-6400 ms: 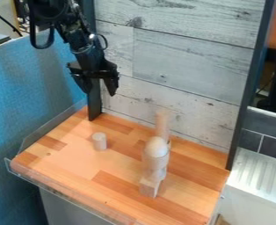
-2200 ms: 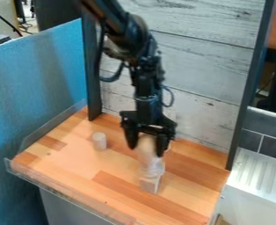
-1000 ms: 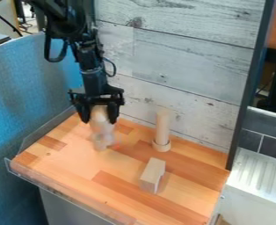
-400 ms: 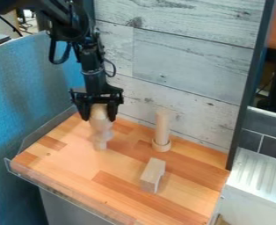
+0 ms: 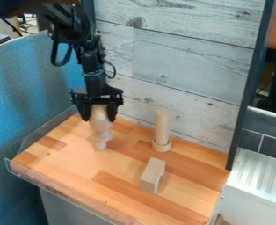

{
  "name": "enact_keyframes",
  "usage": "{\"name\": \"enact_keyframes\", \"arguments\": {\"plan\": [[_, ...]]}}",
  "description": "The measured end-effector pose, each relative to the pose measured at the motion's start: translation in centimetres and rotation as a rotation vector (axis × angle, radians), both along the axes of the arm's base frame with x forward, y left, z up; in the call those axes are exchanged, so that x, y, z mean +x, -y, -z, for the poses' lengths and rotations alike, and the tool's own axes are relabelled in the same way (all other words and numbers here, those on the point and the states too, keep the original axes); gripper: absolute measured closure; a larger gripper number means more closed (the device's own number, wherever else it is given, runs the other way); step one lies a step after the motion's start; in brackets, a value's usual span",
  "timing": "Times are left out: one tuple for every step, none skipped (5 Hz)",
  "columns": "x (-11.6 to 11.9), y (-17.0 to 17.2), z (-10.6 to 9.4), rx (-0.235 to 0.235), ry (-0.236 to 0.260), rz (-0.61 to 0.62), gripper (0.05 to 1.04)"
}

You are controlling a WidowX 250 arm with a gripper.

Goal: Move the cup and ball from tower to top left

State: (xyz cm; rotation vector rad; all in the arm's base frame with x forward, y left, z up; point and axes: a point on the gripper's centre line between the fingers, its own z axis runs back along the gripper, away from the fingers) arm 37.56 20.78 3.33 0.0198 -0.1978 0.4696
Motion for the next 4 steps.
{"name": "enact_keyframes", "arguments": {"plan": [[0.21,-0.12,-0.2,0.004,0.007,0.0,0.206],[0.19,-0.2,-0.24,0.008,0.004,0.0,0.206],[0.2,-0.19,-0.24,0.004,0.007,0.0,0.206],[0.18,-0.08,-0.24,-0.009,0.009,0.005,0.206]]}}
